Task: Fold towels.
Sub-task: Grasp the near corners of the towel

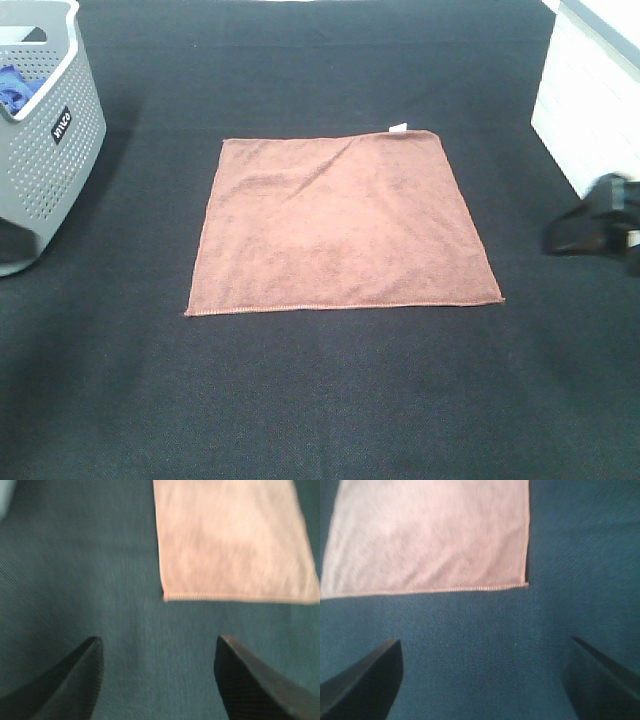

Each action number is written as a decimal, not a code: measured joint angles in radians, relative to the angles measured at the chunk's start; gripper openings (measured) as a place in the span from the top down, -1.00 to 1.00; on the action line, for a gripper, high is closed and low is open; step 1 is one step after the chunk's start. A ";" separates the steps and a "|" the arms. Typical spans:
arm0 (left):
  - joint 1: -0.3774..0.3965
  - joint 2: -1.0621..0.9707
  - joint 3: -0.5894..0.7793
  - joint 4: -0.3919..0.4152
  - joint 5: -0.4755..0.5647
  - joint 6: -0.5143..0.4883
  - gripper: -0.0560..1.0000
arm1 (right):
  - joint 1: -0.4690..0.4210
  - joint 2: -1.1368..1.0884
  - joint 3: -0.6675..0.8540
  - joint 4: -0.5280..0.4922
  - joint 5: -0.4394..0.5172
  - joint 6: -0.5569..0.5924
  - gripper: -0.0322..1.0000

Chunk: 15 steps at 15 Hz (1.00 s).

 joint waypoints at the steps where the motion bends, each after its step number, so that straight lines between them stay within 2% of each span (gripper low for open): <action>1: 0.000 0.139 -0.006 -0.129 0.003 0.132 -0.27 | 0.000 0.110 -0.045 0.032 0.001 -0.019 -0.62; 3: 0.000 0.302 -0.045 -0.306 0.046 0.290 -0.27 | 0.000 0.227 -0.108 0.066 0.001 -0.021 -0.60; 5: -0.002 0.458 -0.109 -0.479 0.137 0.423 -0.27 | 0.000 0.347 -0.182 0.073 0.001 -0.021 -0.59; 6: -0.009 0.507 -0.134 -0.530 0.153 0.465 -0.27 | 0.000 0.390 -0.211 0.073 0.007 -0.023 -0.59; 7: -0.009 0.507 -0.134 -0.530 0.153 0.465 -0.27 | 0.000 0.390 -0.211 0.073 0.007 -0.023 -0.59; 9: -0.043 0.596 -0.194 -0.601 0.154 0.540 -0.27 | -0.001 0.471 -0.278 0.066 0.050 -0.024 -0.58; 12: -0.089 0.716 -0.311 -0.618 0.146 0.601 -0.27 | -0.006 0.614 -0.392 0.000 0.123 -0.028 -0.58; 15: -0.089 0.794 -0.362 -0.619 0.088 0.605 -0.27 | -0.008 0.734 -0.471 -0.016 0.132 -0.045 -0.58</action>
